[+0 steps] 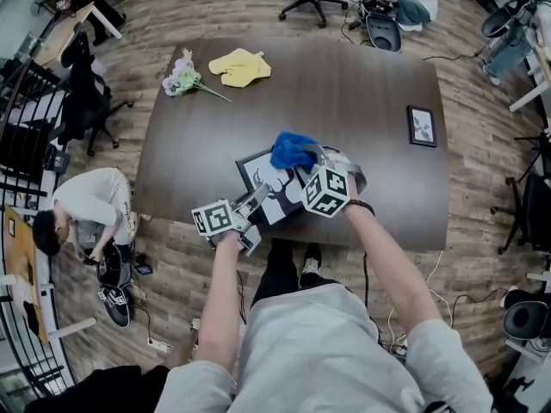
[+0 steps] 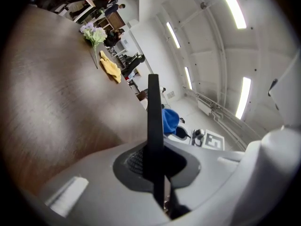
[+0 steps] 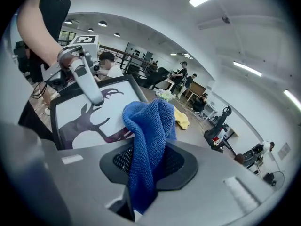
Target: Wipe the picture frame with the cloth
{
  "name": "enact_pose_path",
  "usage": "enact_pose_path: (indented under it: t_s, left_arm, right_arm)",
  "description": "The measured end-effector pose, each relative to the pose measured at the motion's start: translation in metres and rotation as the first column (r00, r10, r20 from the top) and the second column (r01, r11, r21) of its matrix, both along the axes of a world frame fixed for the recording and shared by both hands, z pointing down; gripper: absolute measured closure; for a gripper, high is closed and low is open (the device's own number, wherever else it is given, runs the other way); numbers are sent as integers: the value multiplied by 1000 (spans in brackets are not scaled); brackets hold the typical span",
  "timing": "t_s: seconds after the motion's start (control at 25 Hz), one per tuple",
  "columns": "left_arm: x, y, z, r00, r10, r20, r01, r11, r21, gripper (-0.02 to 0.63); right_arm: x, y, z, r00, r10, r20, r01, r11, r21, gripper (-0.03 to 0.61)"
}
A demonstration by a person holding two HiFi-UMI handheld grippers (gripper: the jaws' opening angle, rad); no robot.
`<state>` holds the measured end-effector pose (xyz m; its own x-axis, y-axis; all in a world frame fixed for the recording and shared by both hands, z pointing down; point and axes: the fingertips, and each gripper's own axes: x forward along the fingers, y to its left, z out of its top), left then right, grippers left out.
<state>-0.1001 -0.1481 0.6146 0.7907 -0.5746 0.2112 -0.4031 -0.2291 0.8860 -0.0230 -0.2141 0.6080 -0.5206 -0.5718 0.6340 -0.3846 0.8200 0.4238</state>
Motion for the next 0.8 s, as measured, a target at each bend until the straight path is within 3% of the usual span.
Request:
enact_pose_path:
  t_s: [0.16, 0.32, 0.44, 0.8]
  left_arm:
    - [-17, -8, -2, 996, -82, -34, 82, 997, -3, 551]
    - [-24, -15, -12, 995, -95, -16, 96, 994, 51, 551]
    - [-33, -20, -12, 991, -133, -7, 133, 990, 37, 551]
    - [-32, -26, -14, 985, -169, 45, 166, 984, 60, 551]
  right_arm:
    - [3, 24, 21, 999, -33, -37, 31, 998, -50, 495]
    - [8, 49, 38, 997, -56, -56, 50, 994, -101, 495]
    - [8, 64, 49, 995, -74, -63, 65, 989, -130, 495]
    - [3, 94, 59, 985, -125, -120, 108, 985, -137, 495]
